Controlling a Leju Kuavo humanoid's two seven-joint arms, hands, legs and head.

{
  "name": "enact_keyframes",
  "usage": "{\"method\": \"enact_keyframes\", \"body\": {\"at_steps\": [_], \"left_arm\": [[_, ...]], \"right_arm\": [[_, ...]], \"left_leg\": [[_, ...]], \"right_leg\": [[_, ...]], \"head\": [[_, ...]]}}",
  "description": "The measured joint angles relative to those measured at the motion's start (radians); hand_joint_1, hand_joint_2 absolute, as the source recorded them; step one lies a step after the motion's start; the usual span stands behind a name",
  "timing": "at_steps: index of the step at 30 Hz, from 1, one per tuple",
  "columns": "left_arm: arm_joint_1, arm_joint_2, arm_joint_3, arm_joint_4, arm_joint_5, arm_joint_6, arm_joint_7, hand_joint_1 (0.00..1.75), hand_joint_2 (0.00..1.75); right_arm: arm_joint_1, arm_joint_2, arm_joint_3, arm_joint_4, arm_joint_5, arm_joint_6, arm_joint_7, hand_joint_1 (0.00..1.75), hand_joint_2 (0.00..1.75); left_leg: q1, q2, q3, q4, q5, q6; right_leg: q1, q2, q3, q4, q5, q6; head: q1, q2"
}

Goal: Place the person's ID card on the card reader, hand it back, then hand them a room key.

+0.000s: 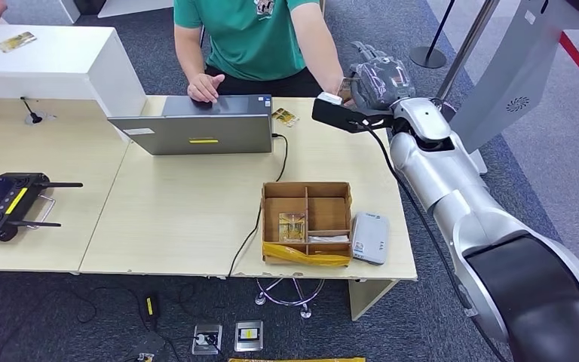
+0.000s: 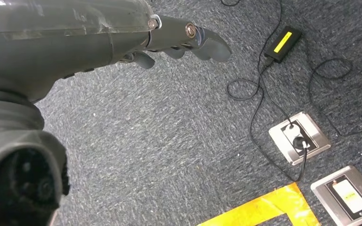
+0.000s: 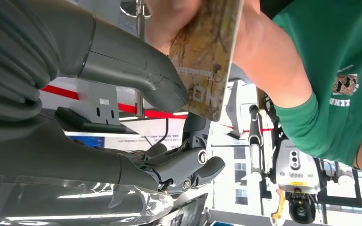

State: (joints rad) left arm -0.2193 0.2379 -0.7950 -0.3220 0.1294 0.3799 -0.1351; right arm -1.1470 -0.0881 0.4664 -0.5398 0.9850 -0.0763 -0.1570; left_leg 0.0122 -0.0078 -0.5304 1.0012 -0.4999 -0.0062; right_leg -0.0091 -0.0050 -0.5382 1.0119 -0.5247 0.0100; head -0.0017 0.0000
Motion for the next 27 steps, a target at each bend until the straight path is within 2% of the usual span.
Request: {"method": "enact_keyframes", "body": {"at_steps": [7, 11, 16, 20, 27], "left_arm": [[-0.007, 0.001, -0.008, 0.000, -0.002, -0.007, 0.004, 0.00, 0.00], [-0.007, 0.001, -0.009, 0.000, -0.002, -0.010, 0.005, 0.00, 0.00], [-0.007, 0.001, -0.009, 0.000, 0.000, -0.009, 0.005, 0.00, 0.00], [-0.005, 0.001, -0.009, 0.000, 0.006, -0.004, 0.005, 0.00, 0.00], [0.030, 0.000, -0.009, 0.001, 0.052, 0.048, -0.023, 0.00, 0.00]], "right_arm": [[-0.002, 0.004, 0.000, 0.057, 0.001, -0.006, 0.001, 1.72, 1.75], [-0.002, 0.004, 0.000, 0.073, 0.004, -0.009, 0.000, 0.00, 1.75], [-0.001, 0.004, 0.000, 0.083, 0.012, -0.032, -0.001, 0.00, 1.75], [-0.001, 0.000, 0.000, 0.088, 0.009, -0.085, -0.016, 0.00, 1.75], [0.004, -0.069, -0.025, 0.025, -0.102, -0.343, -0.102, 0.00, 1.75]], "left_leg": [[0.000, 0.000, 0.000, 0.000, 0.000, 0.000], [0.000, 0.000, 0.000, 0.000, 0.000, 0.000], [0.000, 0.001, 0.000, 0.000, 0.000, 0.000], [0.000, 0.001, 0.000, 0.001, 0.000, 0.000], [0.000, 0.001, 0.000, 0.002, 0.000, 0.000]], "right_leg": [[0.000, 0.000, 0.000, 0.000, 0.000, 0.000], [0.000, 0.000, 0.000, 0.000, 0.000, 0.000], [0.000, 0.001, 0.000, 0.000, 0.000, 0.000], [0.000, 0.001, 0.000, 0.000, 0.000, 0.000], [0.000, 0.001, -0.001, 0.000, 0.000, 0.000]], "head": [[0.000, 0.000], [0.000, 0.000], [0.000, 0.000], [0.000, 0.000], [0.000, 0.000]]}}
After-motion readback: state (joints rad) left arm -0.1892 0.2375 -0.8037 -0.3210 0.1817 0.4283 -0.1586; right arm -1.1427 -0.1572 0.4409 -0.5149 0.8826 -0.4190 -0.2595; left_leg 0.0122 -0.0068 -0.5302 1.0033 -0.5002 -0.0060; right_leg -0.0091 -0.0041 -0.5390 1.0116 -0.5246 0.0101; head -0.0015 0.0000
